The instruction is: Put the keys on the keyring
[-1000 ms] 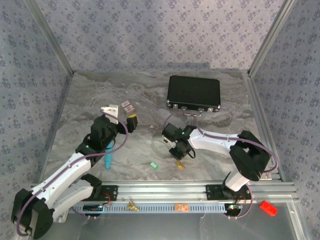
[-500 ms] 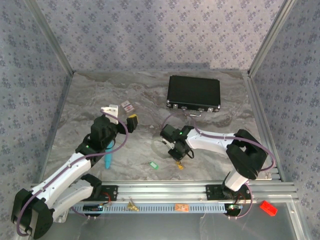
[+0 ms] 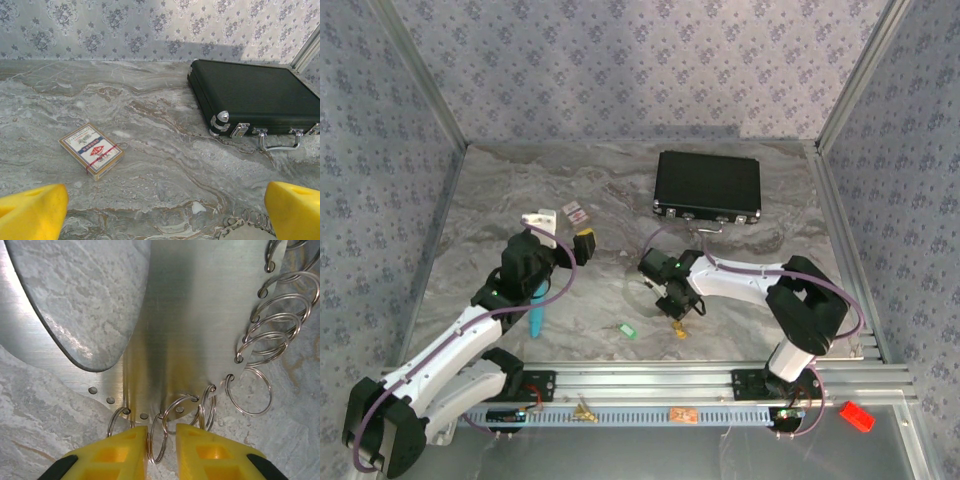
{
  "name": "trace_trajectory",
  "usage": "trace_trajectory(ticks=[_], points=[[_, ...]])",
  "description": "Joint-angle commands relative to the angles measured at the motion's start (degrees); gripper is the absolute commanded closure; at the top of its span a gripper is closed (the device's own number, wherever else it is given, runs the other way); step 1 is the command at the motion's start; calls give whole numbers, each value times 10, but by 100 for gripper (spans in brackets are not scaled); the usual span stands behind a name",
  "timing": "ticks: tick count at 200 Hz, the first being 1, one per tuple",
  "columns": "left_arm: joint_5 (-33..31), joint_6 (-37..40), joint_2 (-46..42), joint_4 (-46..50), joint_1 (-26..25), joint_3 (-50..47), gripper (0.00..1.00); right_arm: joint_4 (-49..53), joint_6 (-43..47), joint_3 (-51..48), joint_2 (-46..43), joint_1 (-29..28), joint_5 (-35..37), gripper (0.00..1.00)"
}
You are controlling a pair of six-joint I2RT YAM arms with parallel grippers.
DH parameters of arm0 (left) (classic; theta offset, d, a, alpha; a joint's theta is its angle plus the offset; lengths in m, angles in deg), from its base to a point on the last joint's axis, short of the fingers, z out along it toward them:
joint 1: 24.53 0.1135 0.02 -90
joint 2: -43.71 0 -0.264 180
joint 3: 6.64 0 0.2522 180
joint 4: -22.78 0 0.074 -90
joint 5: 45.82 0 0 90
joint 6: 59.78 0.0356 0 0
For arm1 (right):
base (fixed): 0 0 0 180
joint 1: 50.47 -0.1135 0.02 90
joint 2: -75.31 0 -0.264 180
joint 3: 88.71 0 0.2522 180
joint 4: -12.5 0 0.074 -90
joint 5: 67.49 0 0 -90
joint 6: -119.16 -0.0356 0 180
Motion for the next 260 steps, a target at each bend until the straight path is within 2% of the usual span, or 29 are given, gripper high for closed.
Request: trace_trajectory(ticks=[1, 75, 115, 132, 164, 187, 227, 260], points=[[2, -7, -7, -8, 4, 20, 0, 16, 6, 16, 10, -4, 13, 80], [3, -7, -7, -6, 4, 22, 0, 20, 8, 20, 21, -4, 14, 85], [3, -5, -7, -6, 4, 22, 0, 24, 7, 23, 12, -4, 21, 96], [3, -2, -8, -5, 4, 22, 0, 29, 8, 25, -4, -5, 29, 100], [7, 17, -11, -3, 4, 24, 0, 24, 20, 27, -59, -7, 53, 100], [31, 52, -15, 4, 4, 28, 1, -14, 65, 23, -113, -2, 26, 100], [95, 121, -2, 12, 3, 34, 12, -101, 154, 13, -179, 21, -32, 100], [205, 178, 38, 29, 2, 54, 30, -162, 218, 8, -205, 68, -114, 100]])
